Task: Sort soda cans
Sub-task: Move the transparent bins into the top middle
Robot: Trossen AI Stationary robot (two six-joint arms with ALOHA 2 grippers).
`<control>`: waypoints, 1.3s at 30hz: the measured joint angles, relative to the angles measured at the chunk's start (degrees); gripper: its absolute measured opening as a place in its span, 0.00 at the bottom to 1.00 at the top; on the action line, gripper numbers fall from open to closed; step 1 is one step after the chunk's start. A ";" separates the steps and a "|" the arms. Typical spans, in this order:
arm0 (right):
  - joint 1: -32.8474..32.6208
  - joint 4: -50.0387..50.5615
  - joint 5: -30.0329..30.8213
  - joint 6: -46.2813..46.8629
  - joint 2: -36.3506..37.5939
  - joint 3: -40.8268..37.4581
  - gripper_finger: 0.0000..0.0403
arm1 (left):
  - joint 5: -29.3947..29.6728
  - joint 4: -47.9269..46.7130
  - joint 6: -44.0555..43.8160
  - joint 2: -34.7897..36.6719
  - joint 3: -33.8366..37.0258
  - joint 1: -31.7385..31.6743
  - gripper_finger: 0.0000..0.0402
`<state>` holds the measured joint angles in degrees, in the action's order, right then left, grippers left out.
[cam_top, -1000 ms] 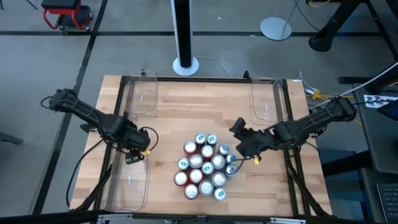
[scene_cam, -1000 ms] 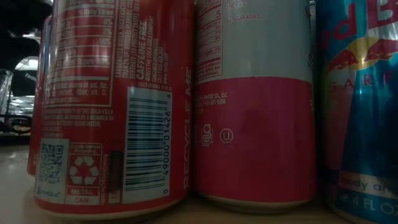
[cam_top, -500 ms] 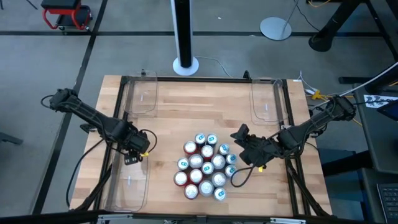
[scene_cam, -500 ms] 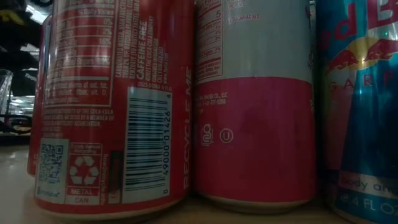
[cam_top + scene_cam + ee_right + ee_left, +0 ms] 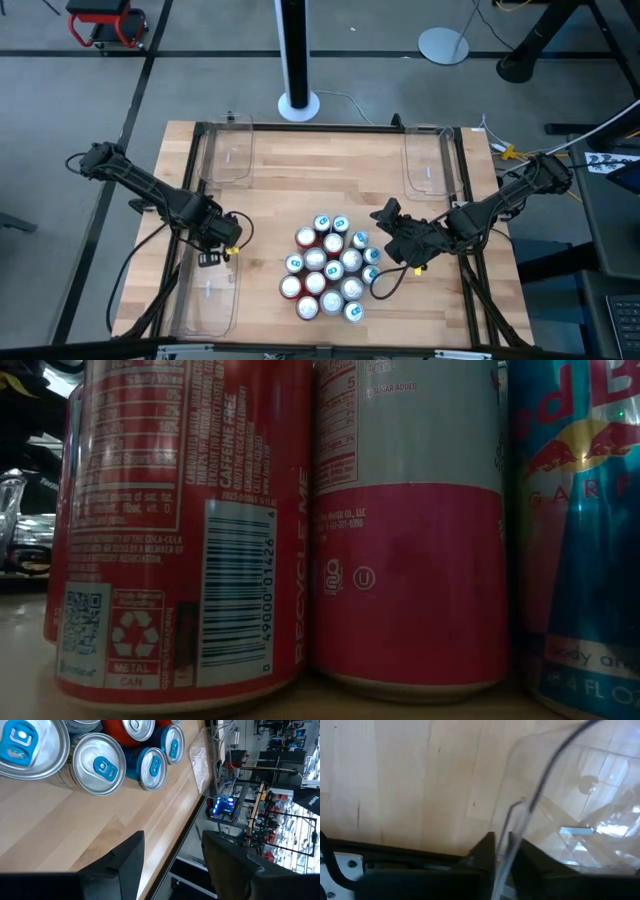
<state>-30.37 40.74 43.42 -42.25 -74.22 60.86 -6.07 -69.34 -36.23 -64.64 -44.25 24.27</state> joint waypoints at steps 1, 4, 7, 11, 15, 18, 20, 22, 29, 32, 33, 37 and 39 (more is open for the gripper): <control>0.00 0.01 0.00 -0.01 0.00 0.00 0.49 | 0.00 0.00 0.63 0.00 0.00 0.00 0.02; 0.00 -0.03 -0.02 -0.01 0.00 0.00 0.49 | -0.03 -0.08 0.68 0.00 0.00 0.00 0.03; 0.00 -0.20 -0.02 -0.01 0.00 0.00 0.49 | 0.07 -1.06 0.63 -0.02 -1.16 0.00 0.01; 0.00 -0.22 -0.02 -0.01 0.00 0.00 0.49 | 1.12 -2.88 0.68 -0.02 -6.03 0.00 0.01; 0.00 -0.20 -0.02 -0.01 0.00 0.00 0.49 | 2.02 -6.66 -0.61 -0.02 -12.74 -0.40 0.01; 0.00 -0.21 -0.04 -0.01 0.00 0.00 0.49 | 2.94 -9.89 -1.30 0.00 -17.72 -0.48 0.01; 0.00 -0.20 -0.04 -0.01 0.00 0.00 0.49 | 3.49 -11.54 -1.34 -0.02 -20.87 -0.48 0.01; 0.00 -0.20 -0.04 -0.01 0.00 0.00 0.49 | 3.75 -13.01 -1.73 0.00 -23.73 -0.45 0.00; 0.00 -0.23 -0.05 -0.01 0.00 0.00 0.49 | 7.76 -19.27 -1.79 -0.02 -32.01 -0.52 0.00; 0.00 -0.23 -0.07 -0.01 0.00 0.00 0.49 | 9.42 -21.23 -1.13 -0.02 -35.27 -1.91 0.00; 0.00 -0.25 -0.07 -0.01 0.00 0.00 0.49 | 10.09 -21.06 -0.57 -0.02 -36.41 -2.50 0.00; 0.00 -0.35 -0.09 -0.01 -0.01 0.00 0.49 | 11.29 -20.41 3.74 0.00 -40.54 -6.47 0.00; 0.00 -0.36 -0.09 0.13 -0.01 0.00 0.49 | 11.41 -20.30 6.97 -0.02 -42.14 -9.49 0.00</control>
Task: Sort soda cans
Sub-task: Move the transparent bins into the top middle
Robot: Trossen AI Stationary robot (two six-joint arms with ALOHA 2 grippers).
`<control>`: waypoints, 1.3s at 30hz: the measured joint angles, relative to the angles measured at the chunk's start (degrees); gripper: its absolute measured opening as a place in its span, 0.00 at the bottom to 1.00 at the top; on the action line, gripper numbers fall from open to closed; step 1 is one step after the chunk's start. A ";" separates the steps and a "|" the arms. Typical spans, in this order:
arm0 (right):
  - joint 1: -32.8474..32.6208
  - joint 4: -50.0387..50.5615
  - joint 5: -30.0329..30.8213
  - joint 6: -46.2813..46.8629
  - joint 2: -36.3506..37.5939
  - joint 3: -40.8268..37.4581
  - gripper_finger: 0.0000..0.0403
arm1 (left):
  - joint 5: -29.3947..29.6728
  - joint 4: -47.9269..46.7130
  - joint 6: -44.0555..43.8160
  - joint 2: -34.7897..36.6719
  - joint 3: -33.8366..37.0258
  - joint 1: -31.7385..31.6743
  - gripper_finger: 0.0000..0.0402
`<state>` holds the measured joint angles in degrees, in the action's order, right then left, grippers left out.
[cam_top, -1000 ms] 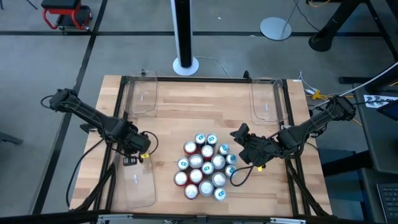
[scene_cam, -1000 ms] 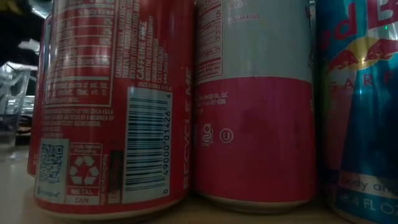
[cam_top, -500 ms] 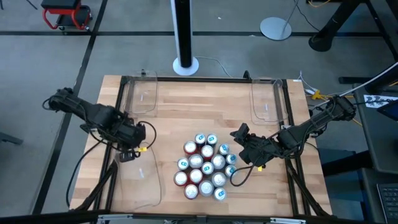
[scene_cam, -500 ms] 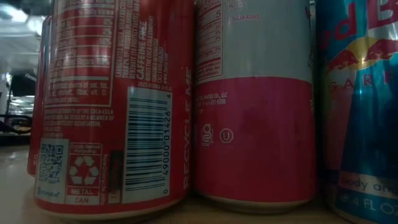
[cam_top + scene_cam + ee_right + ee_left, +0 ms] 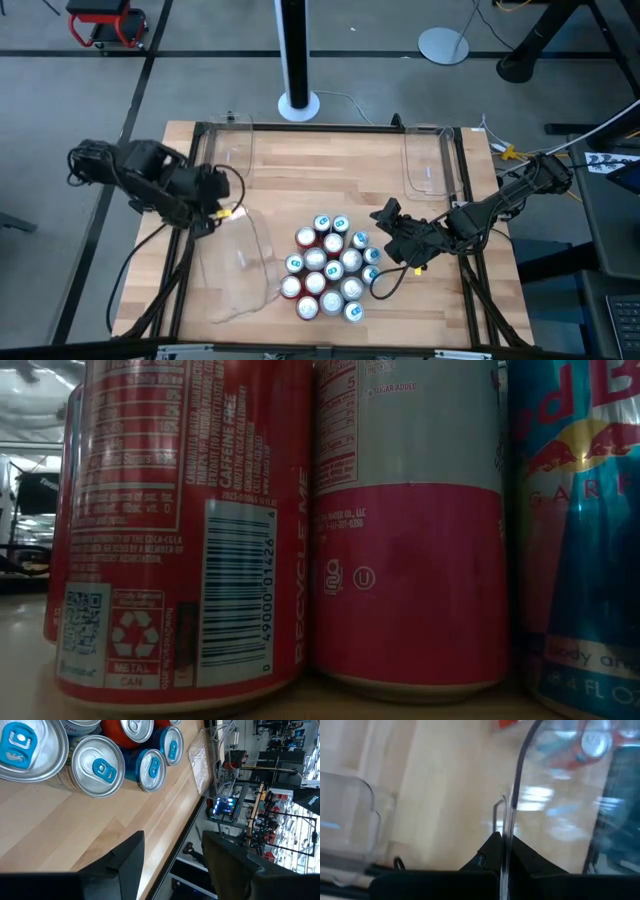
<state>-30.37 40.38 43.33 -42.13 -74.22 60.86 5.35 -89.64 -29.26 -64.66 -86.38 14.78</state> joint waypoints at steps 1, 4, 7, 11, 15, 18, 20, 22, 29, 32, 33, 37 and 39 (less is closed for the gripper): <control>0.00 0.00 0.00 0.07 -0.01 0.00 0.49 | 0.09 -0.09 1.85 0.00 -0.73 -1.60 0.00; 0.00 0.00 -0.10 0.11 0.01 0.00 0.49 | 0.39 -0.35 7.50 0.00 -2.48 -6.43 0.00; 0.00 0.00 -0.39 0.13 0.01 0.00 0.49 | 0.89 1.21 13.80 -0.45 -4.10 -12.00 0.00; 0.00 0.03 -0.37 0.15 0.00 0.00 0.49 | 0.69 4.35 23.05 -2.86 -6.37 -20.25 0.00; 0.00 0.17 0.11 0.17 -0.01 0.00 0.49 | 0.90 6.69 31.90 -7.50 -8.56 -28.08 0.00; 0.00 0.12 0.15 0.28 -0.01 -0.02 0.49 | 1.95 8.56 37.25 -11.45 -10.98 -33.20 0.00; 0.00 -0.26 0.18 0.34 -0.01 -0.66 0.49 | 2.16 10.00 40.23 -13.59 -12.91 -36.26 0.00; 0.00 0.02 0.15 0.92 -0.01 -1.58 0.49 | 2.14 10.80 42.59 -15.34 -14.90 -39.27 0.00; 0.00 -0.02 0.39 3.22 -0.01 -4.06 0.49 | 1.44 14.23 49.52 -19.89 -18.80 -49.31 0.00; 0.00 -0.26 0.88 3.30 -0.01 -4.27 0.49 | 1.29 18.41 51.13 -22.76 -18.78 -52.58 0.00; 0.00 -0.31 1.14 3.30 -0.01 -4.28 0.49 | 1.28 20.19 51.72 -23.88 -18.78 -53.34 0.00; 0.00 -0.42 1.42 3.30 -0.01 -4.28 0.49 | 1.24 24.48 54.33 -28.90 -18.78 -54.42 0.00; 0.00 -0.43 2.29 3.30 -0.01 -4.28 0.49 | 0.61 25.28 55.86 -31.44 -18.78 -54.36 0.00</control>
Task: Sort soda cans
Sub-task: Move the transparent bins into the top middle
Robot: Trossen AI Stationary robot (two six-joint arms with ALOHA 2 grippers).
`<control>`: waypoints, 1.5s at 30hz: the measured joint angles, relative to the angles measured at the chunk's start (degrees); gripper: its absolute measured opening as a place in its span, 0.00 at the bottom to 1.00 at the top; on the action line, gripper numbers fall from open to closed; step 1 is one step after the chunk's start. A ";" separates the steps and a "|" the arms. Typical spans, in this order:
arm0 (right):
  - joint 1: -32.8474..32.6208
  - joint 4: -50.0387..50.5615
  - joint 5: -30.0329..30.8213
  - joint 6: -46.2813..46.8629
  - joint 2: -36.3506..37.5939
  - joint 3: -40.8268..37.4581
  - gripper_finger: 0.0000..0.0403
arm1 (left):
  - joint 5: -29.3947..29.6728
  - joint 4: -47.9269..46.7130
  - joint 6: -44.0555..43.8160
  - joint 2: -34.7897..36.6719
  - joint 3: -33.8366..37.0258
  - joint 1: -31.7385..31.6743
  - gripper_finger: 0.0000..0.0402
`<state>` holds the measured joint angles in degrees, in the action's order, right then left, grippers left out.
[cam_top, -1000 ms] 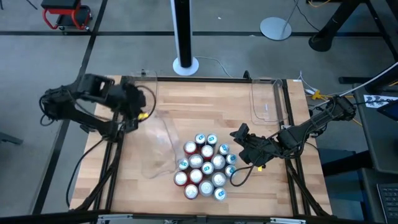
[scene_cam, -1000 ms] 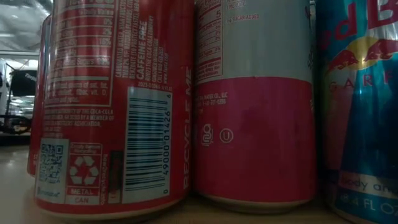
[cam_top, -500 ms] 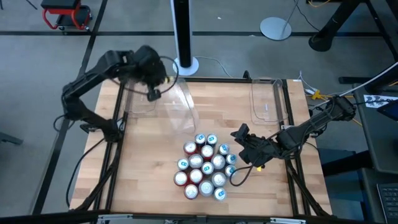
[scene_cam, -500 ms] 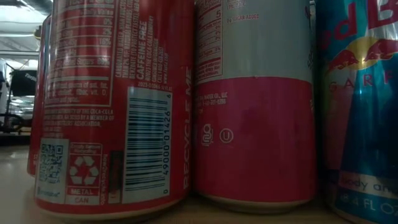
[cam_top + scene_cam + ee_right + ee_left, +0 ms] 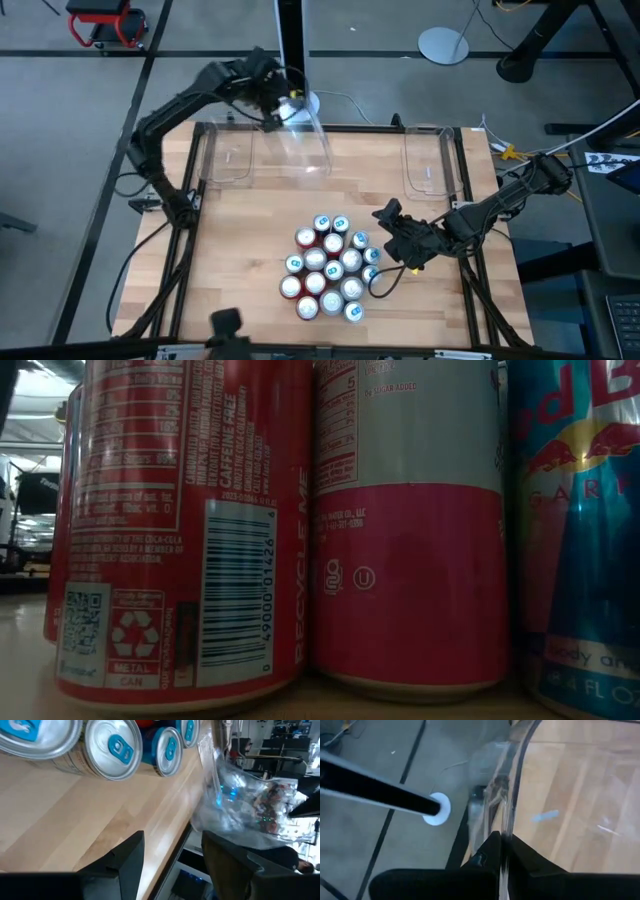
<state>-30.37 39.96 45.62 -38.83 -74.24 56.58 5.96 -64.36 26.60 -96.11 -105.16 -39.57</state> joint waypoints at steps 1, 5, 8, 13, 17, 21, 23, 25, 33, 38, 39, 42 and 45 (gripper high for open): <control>0.00 0.00 0.26 0.00 0.00 0.00 0.49 | -0.76 0.15 0.87 -1.36 0.04 0.00 0.00; 0.00 0.01 1.32 -0.22 0.00 0.00 0.49 | -5.32 3.51 2.49 -5.76 0.07 0.07 0.00; 0.00 0.01 1.47 -0.25 0.00 0.00 0.49 | -6.14 6.54 3.42 -8.94 0.07 0.18 0.00; 0.00 -0.01 3.40 -0.24 0.00 0.00 0.49 | -8.74 10.38 4.03 -13.59 0.07 0.09 0.00; 0.00 0.01 3.44 -0.25 0.00 0.00 0.49 | -8.89 12.28 4.96 -16.46 0.07 0.15 0.00; 0.00 -0.01 3.44 -0.24 0.00 0.00 0.49 | -9.10 15.86 5.66 -18.51 0.07 0.15 0.00; 0.02 -0.01 3.44 -0.24 0.00 -0.02 0.49 | -9.08 17.47 6.42 -19.38 0.07 0.15 0.00; 0.00 -0.01 3.44 -0.22 0.00 -0.02 0.49 | -9.17 18.75 7.38 -20.21 0.07 0.15 0.00; 0.02 -0.07 3.46 -0.13 0.00 -0.02 0.49 | -9.70 23.21 8.35 -22.07 0.84 0.13 0.01; 0.01 -0.08 3.44 -0.02 0.00 -0.02 0.49 | -9.86 24.53 7.90 -22.15 2.48 0.20 0.05; 0.00 -0.09 3.44 -0.02 0.00 -0.02 0.49 | -9.82 24.50 7.86 -22.23 2.72 0.22 0.06; 0.00 -0.25 3.44 -0.01 0.00 -0.02 0.49 | -9.87 24.74 7.29 -22.28 3.30 0.20 0.10; 0.00 -0.25 3.44 0.00 0.00 -0.02 0.49 | -9.86 24.89 7.34 -22.28 3.39 0.20 0.13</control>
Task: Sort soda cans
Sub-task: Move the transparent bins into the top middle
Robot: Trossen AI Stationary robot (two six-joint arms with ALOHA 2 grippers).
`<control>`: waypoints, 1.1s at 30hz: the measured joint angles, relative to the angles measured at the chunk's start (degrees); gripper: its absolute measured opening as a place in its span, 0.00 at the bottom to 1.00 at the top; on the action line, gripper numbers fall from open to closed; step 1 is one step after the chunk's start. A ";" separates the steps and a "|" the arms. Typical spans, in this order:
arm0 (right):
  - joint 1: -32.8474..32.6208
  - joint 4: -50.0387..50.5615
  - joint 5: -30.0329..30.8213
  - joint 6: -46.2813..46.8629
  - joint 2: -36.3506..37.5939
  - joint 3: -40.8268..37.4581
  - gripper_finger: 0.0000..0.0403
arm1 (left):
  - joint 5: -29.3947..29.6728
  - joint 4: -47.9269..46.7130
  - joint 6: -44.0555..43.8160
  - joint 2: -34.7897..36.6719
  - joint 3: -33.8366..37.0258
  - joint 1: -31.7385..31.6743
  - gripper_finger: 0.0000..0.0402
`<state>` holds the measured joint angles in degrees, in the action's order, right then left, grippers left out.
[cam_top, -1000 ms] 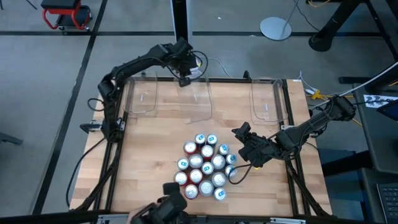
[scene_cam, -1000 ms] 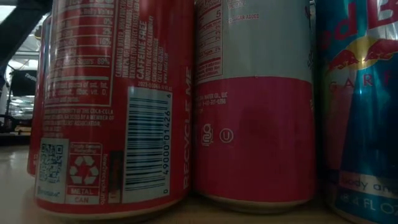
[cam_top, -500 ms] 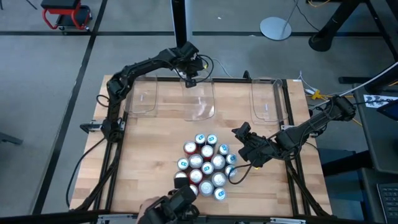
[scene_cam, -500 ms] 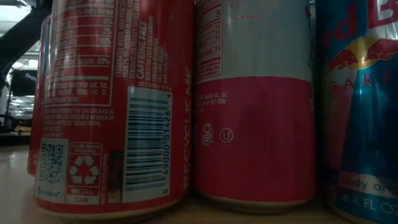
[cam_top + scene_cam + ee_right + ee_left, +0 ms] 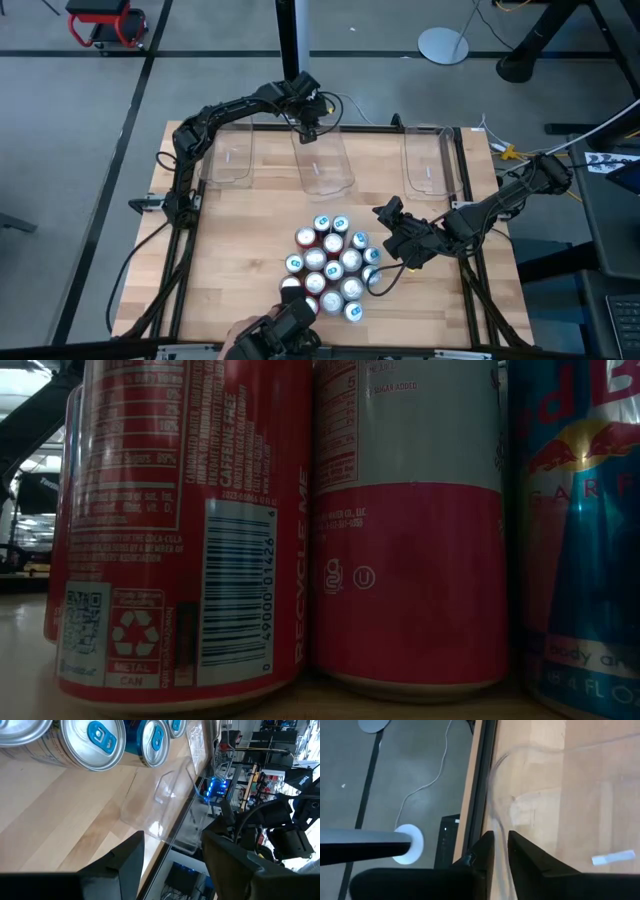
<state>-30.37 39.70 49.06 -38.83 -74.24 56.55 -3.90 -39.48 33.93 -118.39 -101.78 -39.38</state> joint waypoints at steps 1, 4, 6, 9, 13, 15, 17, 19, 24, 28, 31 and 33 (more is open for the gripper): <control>0.00 0.00 0.00 0.00 0.00 0.00 0.49 | 0.00 0.19 0.01 0.00 0.00 0.00 0.15; 0.00 0.00 0.16 -0.01 0.00 0.00 0.49 | 0.00 2.12 -0.15 0.00 0.00 0.00 0.20; 0.02 0.00 0.31 0.00 0.00 0.00 0.49 | 0.00 3.55 -0.50 0.00 0.00 0.00 0.24; 0.00 0.00 0.31 -0.01 0.00 0.00 0.49 | 1.52 4.38 -0.47 0.02 -0.11 0.10 0.31; 0.00 0.02 0.28 0.00 0.00 0.00 0.49 | 5.37 -0.52 -0.49 1.35 -2.09 0.34 0.41; 0.00 0.04 0.28 0.00 0.00 0.00 0.49 | 5.89 -5.09 -1.37 3.51 -3.00 0.35 0.44; 0.01 0.21 0.11 0.00 0.00 0.00 0.49 | 5.99 -10.85 -2.90 6.25 -3.17 0.33 0.45; 0.00 0.46 -0.16 -0.01 0.00 0.00 0.49 | 6.01 -17.75 -5.72 8.57 -3.17 0.17 0.46; 0.02 0.70 -0.15 -0.22 0.00 0.00 0.49 | 5.97 -26.71 -11.67 12.50 0.43 -0.15 0.45; 0.02 0.70 -0.08 -0.27 0.00 0.00 0.49 | 6.01 -26.22 -12.98 12.24 6.29 -0.15 0.44; 0.00 0.68 0.09 -0.35 0.00 0.00 0.49 | 6.03 -22.03 -12.16 12.15 11.28 -0.15 0.44; 0.02 0.68 0.09 -0.35 0.00 0.00 0.49 | 6.02 -19.32 -11.08 12.05 14.21 -0.15 0.43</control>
<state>-30.35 40.38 49.15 -39.18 -74.24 56.55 2.12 -58.80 22.85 -106.34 -87.57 -39.53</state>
